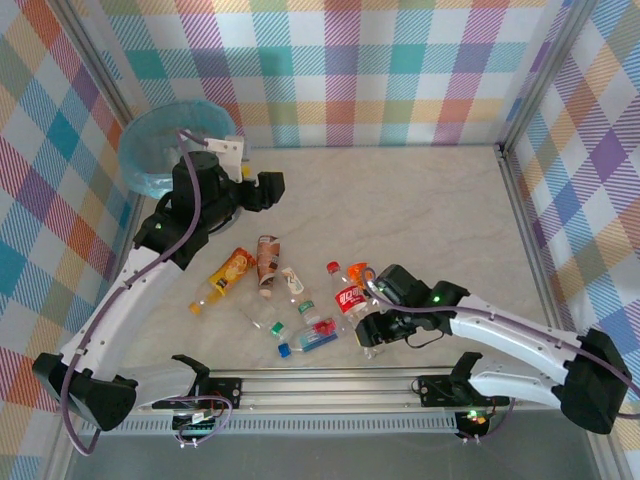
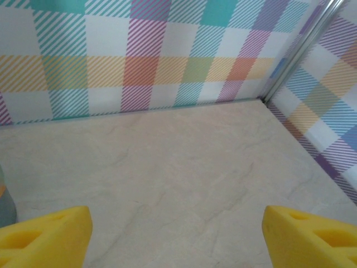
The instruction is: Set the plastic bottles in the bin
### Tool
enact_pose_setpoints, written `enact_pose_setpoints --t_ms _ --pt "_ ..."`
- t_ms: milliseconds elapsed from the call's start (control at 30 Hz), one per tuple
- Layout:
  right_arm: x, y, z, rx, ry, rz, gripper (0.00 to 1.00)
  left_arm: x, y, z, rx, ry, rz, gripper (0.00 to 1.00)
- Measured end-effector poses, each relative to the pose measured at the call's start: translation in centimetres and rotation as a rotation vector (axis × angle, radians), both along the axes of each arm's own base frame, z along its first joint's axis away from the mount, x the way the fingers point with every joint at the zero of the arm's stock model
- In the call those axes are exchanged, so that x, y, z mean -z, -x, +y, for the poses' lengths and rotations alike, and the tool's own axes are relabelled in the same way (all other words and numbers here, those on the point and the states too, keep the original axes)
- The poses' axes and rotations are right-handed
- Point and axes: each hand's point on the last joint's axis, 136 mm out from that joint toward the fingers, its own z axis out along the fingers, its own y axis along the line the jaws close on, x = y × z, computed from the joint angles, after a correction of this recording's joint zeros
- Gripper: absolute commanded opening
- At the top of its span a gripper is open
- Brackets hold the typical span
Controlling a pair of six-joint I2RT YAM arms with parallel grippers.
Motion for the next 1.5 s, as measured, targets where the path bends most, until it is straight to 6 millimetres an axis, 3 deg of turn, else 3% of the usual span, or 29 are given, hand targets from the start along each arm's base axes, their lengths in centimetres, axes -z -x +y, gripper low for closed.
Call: enact_pose_setpoints --t_ms 267,400,533,667,1033,1500 --pt "-4.6 -2.1 2.0 -0.036 -0.106 -0.151 0.5 1.3 1.4 -2.9 0.148 0.104 0.124 0.86" --pt "-6.7 -4.0 4.2 -0.055 -0.169 -0.232 0.49 4.1 2.2 -5.2 0.249 0.151 0.266 0.85" --pt "-7.0 -5.3 5.9 -0.074 -0.197 -0.265 0.49 7.2 3.8 -6.9 0.324 0.162 0.392 0.83" --pt "-7.2 -5.9 7.0 -0.082 -0.225 -0.28 0.49 9.4 5.0 -7.4 0.343 0.157 0.477 0.78" --pt "-8.4 -6.5 8.1 -0.103 -0.283 -0.328 0.5 10.1 4.6 -7.3 0.31 0.178 0.51 0.64" --pt "-7.8 -6.2 8.9 -0.13 -0.285 -0.308 0.52 10.6 4.2 -6.9 0.268 0.16 0.516 0.38"
